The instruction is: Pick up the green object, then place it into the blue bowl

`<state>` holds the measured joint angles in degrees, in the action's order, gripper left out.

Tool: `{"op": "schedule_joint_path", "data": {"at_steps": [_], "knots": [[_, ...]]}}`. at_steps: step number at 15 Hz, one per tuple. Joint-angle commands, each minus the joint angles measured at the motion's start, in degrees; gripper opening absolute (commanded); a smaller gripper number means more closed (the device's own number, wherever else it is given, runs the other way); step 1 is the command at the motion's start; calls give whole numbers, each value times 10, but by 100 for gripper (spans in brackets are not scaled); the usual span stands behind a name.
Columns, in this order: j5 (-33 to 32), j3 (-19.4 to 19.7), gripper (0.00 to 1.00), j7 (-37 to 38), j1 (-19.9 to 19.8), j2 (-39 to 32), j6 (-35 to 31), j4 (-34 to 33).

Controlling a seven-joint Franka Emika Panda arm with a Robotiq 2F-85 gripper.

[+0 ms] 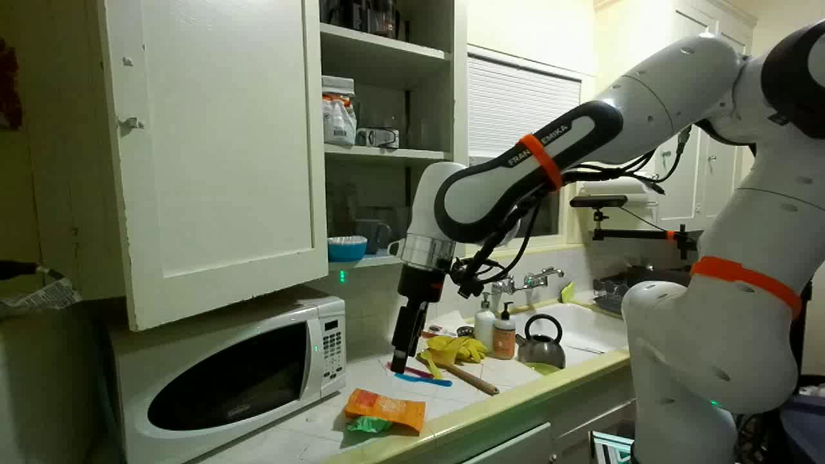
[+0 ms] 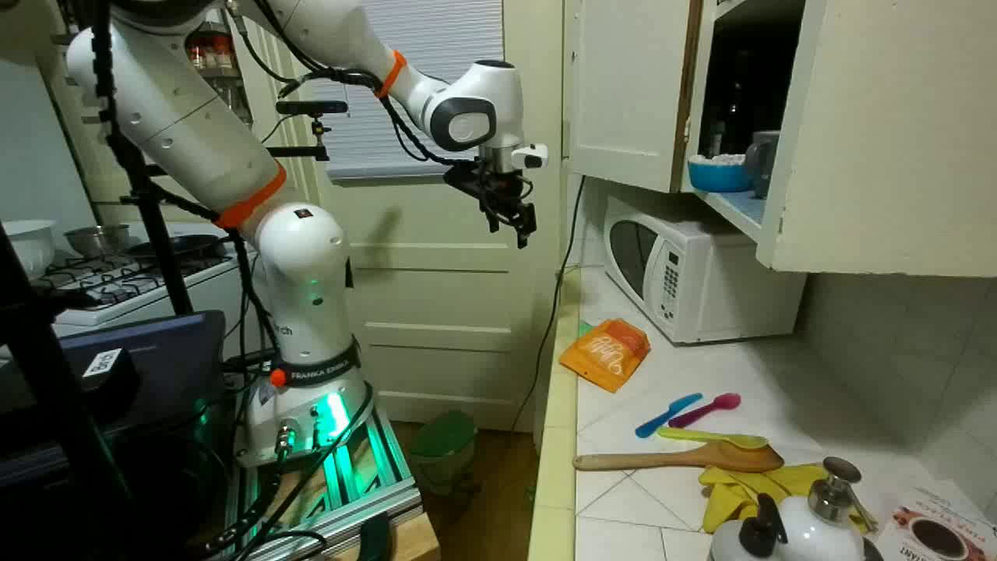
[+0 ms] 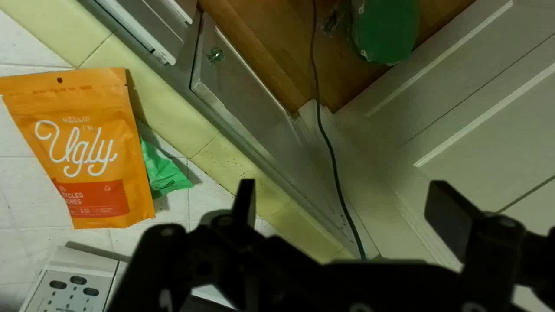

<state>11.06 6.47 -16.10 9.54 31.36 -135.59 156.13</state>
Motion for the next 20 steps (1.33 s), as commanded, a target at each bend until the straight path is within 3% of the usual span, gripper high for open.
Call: {"op": "schedule_joint_path", "data": {"at_steps": [1,6,11,12,16,18,20], "knots": [[4,-6,100,-2,-6,0,3,-1],[4,-6,100,-2,-6,0,3,-1],[-73,-30,100,11,-43,-51,-92,-8],[-51,-19,100,1,-27,-22,-68,-1],[-54,-19,100,-6,-28,-37,-96,1],[-100,-39,100,4,-50,-73,-166,1],[-111,-32,100,-2,-51,-116,-242,4]]}}
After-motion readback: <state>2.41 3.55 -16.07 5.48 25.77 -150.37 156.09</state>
